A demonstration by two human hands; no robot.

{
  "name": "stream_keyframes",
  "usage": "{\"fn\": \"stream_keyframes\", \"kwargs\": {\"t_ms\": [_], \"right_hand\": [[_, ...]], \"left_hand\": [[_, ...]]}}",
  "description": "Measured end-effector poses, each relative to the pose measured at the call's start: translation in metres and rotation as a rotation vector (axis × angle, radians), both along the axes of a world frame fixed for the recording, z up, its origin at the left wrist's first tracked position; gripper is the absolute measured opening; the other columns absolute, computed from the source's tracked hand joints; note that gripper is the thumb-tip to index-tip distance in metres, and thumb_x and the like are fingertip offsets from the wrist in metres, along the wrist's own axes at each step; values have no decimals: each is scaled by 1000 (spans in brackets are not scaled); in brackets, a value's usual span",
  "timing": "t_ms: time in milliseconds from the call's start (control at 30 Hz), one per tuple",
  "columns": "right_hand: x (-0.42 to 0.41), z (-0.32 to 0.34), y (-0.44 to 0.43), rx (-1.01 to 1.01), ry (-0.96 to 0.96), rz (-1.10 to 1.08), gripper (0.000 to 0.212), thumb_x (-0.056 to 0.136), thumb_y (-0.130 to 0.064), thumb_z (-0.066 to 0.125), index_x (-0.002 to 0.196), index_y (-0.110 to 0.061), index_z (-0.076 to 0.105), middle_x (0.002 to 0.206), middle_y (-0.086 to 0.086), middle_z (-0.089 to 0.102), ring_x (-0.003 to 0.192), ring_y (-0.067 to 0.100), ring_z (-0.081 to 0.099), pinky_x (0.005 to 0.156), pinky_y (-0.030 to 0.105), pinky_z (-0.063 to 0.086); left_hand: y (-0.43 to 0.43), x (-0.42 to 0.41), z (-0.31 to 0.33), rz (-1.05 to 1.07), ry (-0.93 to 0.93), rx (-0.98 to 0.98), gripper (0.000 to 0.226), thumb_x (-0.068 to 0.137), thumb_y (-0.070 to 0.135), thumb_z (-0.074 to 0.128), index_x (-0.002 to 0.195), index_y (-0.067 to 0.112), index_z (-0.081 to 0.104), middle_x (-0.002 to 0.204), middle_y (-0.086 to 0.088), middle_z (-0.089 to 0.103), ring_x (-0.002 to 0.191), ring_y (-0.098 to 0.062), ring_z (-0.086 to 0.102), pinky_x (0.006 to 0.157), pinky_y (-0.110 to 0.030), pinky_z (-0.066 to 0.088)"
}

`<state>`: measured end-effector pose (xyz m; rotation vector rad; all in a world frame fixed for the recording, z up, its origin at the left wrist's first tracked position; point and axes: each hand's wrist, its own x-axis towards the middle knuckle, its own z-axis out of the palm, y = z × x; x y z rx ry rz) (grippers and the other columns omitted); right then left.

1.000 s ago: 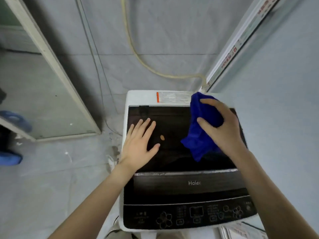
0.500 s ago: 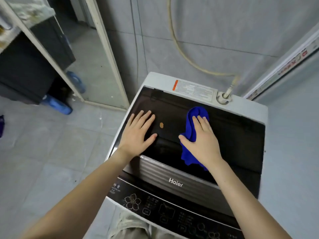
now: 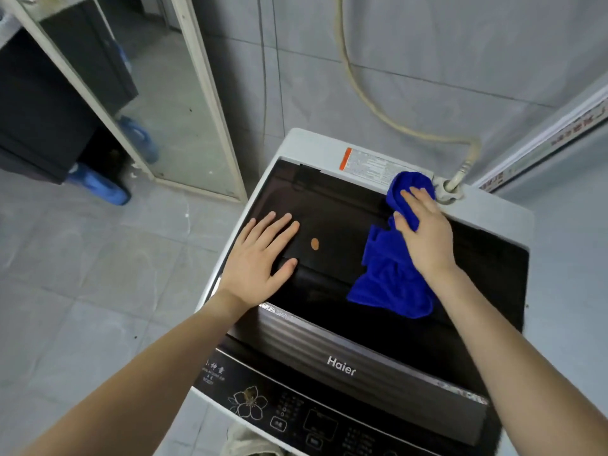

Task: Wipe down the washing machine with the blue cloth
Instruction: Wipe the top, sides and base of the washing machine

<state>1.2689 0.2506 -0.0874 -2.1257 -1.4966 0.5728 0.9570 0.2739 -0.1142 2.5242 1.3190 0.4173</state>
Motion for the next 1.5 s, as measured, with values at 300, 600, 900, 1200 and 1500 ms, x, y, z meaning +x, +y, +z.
{"fn": "stream_keyframes", "kwargs": {"t_ms": [300,600,900,1200,1500], "right_hand": [[-53,1,-25,30,12,432,53,100,-14,62,151,-20,48,158,-14,35,148,-2,18,120,11,9],[8,4,-53,-16,-63,-17,48,104,-19,56,151,-17,48,161,2,40,152,13,26,125,32,20],[-50,2,-56,-7,-101,343,54,101,-17,61,153,-20,46,161,-8,36,151,0,17,120,22,18],[65,8,-116,-44,-62,-384,47,105,-26,55,151,-22,48,162,-2,37,150,11,28,119,22,17],[-30,-3,-62,41,-134,-5,50,104,-28,56,152,-15,47,161,4,39,153,20,26,123,32,22]], "left_hand": [[2,-2,4,-3,32,-21,57,94,36,46,149,25,36,156,6,32,147,-18,21,121,-38,11],[2,0,2,5,-3,-15,56,93,37,45,147,24,38,154,5,34,146,-19,23,120,-41,14],[3,-5,5,-27,7,-33,56,94,36,44,148,25,37,155,5,33,146,-20,23,120,-41,14],[3,-2,2,-7,-34,-19,56,92,34,47,146,24,40,153,6,36,145,-19,25,119,-42,16],[2,-2,5,-3,-31,-4,56,91,34,47,145,23,42,151,3,40,143,-22,28,118,-43,18]]}}
